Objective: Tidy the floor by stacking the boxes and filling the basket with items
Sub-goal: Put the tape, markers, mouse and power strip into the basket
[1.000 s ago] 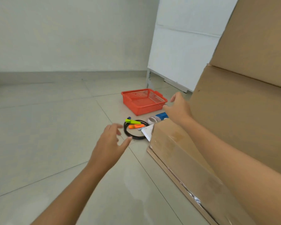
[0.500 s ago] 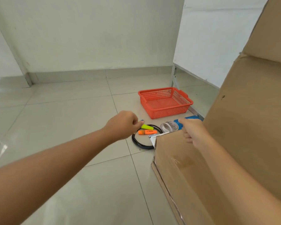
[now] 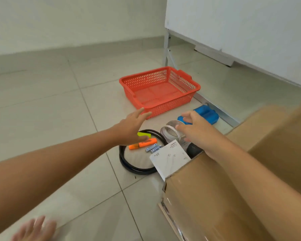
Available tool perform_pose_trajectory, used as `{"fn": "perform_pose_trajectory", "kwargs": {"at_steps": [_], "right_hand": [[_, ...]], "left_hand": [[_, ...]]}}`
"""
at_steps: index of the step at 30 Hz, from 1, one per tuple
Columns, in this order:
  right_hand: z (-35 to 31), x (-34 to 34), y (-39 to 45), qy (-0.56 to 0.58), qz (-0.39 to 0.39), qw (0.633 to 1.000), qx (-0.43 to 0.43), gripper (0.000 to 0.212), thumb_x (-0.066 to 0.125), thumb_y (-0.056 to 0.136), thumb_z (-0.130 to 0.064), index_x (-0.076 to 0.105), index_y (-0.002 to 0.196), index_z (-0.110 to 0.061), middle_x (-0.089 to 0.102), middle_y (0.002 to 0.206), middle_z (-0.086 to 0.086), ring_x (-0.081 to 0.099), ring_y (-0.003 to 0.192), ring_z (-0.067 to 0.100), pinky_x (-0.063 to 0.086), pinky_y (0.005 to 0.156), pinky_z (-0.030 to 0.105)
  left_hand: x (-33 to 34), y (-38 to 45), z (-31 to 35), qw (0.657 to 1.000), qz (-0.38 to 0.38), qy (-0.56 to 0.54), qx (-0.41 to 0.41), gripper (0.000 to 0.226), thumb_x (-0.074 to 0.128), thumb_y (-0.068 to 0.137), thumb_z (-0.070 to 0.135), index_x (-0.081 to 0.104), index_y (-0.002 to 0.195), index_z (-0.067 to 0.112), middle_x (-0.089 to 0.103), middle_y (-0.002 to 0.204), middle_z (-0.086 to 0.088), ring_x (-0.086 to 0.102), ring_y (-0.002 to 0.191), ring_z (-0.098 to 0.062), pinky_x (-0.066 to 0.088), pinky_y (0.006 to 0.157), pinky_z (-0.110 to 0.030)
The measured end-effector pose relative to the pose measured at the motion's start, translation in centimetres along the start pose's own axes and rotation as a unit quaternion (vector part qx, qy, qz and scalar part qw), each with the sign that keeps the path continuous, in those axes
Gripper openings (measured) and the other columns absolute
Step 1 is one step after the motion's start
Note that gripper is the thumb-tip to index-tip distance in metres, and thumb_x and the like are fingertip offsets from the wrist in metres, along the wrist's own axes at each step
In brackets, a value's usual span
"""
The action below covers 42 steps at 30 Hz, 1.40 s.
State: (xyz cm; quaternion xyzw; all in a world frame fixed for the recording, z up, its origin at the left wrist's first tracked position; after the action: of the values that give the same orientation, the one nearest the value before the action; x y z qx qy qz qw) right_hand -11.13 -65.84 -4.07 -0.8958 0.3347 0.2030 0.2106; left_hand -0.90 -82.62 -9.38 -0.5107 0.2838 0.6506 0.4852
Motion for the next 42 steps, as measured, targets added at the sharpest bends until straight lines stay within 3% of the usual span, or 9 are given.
{"fn": "perform_pose_trajectory", "kwargs": {"at_steps": [6, 9, 13, 18, 21, 28, 33, 39, 42], "right_hand": [[-0.2, 1.5, 2.0, -0.047, 0.015, 0.995, 0.085, 0.046, 0.053, 0.092, -0.021, 0.038, 0.136, -0.020, 0.044, 0.116, -0.006, 0.049, 0.091, 0.008, 0.047, 0.082, 0.028], [0.9, 2.6, 2.0, -0.098, 0.026, 0.988, 0.120, 0.046, 0.052, 0.092, -0.019, 0.037, 0.136, -0.019, 0.046, 0.132, 0.000, 0.050, 0.093, 0.011, 0.040, 0.071, 0.021], [1.6, 3.4, 2.2, -0.143, 0.033, 0.974, 0.175, 0.047, 0.053, 0.092, -0.021, 0.038, 0.137, -0.017, 0.044, 0.138, 0.002, 0.046, 0.120, 0.017, 0.036, 0.090, 0.024], [0.7, 4.7, 2.5, -0.153, 0.049, 0.963, 0.216, 0.045, 0.050, 0.094, -0.019, 0.037, 0.137, -0.021, 0.044, 0.138, 0.001, 0.048, 0.110, 0.015, 0.037, 0.082, 0.021], [0.0, 5.1, 3.1, -0.194, 0.030, 0.954, 0.226, 0.049, 0.049, 0.095, -0.018, 0.032, 0.141, -0.021, 0.038, 0.144, 0.001, 0.045, 0.122, 0.017, 0.036, 0.089, 0.021], [-2.1, 2.9, 2.8, -0.379, -0.038, 0.896, 0.229, 0.049, 0.047, 0.093, -0.018, 0.031, 0.139, -0.023, 0.037, 0.140, 0.003, 0.047, 0.118, 0.024, 0.046, 0.095, 0.039], [-1.2, 1.4, 3.5, -0.442, -0.079, 0.865, 0.224, 0.058, 0.052, 0.092, -0.024, 0.025, 0.143, -0.020, 0.038, 0.140, 0.004, 0.053, 0.112, 0.023, 0.049, 0.093, 0.038], [1.4, 2.8, 11.1, -0.392, -0.031, 0.903, 0.176, 0.048, 0.054, 0.090, -0.025, 0.038, 0.133, -0.011, 0.049, 0.129, 0.009, 0.051, 0.113, 0.027, 0.045, 0.090, 0.037], [2.3, 4.5, 12.5, -0.375, -0.079, 0.907, 0.175, 0.045, 0.054, 0.088, -0.023, 0.045, 0.131, -0.011, 0.053, 0.128, 0.009, 0.053, 0.112, 0.027, 0.047, 0.094, 0.037]], "left_hand": [[1.4, 3.8, -4.7, 0.997, -0.054, -0.042, 0.025, 0.080, 0.062, 0.085, 0.041, 0.019, 0.147, 0.016, 0.017, 0.153, -0.009, 0.022, 0.140, -0.025, 0.025, 0.113, -0.036], [4.4, 5.6, -5.0, 0.994, -0.084, -0.035, 0.061, 0.083, 0.058, 0.085, 0.045, 0.015, 0.149, 0.015, 0.013, 0.156, -0.010, 0.019, 0.142, -0.022, 0.020, 0.115, -0.032], [7.2, 8.5, -4.2, 0.982, -0.129, -0.022, 0.135, 0.077, 0.053, 0.089, 0.039, 0.013, 0.149, 0.014, 0.013, 0.156, -0.010, 0.018, 0.143, -0.022, 0.021, 0.114, -0.032], [7.2, 9.4, -1.6, 0.976, -0.115, -0.121, 0.138, 0.067, 0.055, 0.089, 0.031, 0.023, 0.145, 0.011, 0.027, 0.150, -0.007, 0.031, 0.136, -0.024, 0.029, 0.110, -0.038], [7.2, 10.2, -1.3, 0.973, -0.103, -0.162, 0.132, 0.056, 0.051, 0.092, 0.025, 0.028, 0.141, 0.011, 0.038, 0.139, -0.009, 0.041, 0.127, -0.027, 0.036, 0.103, -0.039], [6.7, 11.4, -1.9, 0.968, -0.105, -0.203, 0.100, 0.034, 0.047, 0.094, 0.021, 0.046, 0.126, 0.008, 0.064, 0.110, -0.013, 0.058, 0.103, -0.032, 0.046, 0.089, -0.042], [6.8, 10.8, -2.3, 0.967, -0.145, -0.167, 0.124, 0.053, 0.047, 0.095, 0.025, 0.031, 0.144, 0.012, 0.054, 0.132, -0.009, 0.050, 0.123, -0.026, 0.040, 0.102, -0.040], [4.8, 9.8, -5.1, 0.978, -0.140, -0.103, 0.117, 0.060, 0.045, 0.096, 0.026, 0.020, 0.149, 0.014, 0.035, 0.149, -0.006, 0.034, 0.136, -0.021, 0.027, 0.111, -0.033], [4.1, 9.3, -5.9, 0.980, -0.149, -0.072, 0.111, 0.059, 0.044, 0.096, 0.028, 0.020, 0.148, 0.014, 0.031, 0.151, -0.006, 0.031, 0.138, -0.020, 0.026, 0.112, -0.035]]}}
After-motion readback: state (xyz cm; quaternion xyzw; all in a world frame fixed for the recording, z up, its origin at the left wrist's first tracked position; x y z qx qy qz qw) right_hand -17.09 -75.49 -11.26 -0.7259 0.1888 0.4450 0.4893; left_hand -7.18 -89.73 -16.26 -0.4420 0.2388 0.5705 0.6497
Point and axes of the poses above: each hand's wrist, its own y-axis towards the middle knuckle, its own x-axis out of the palm, z = x × y, the point moved 3 cm from there along y, towards the middle knuckle
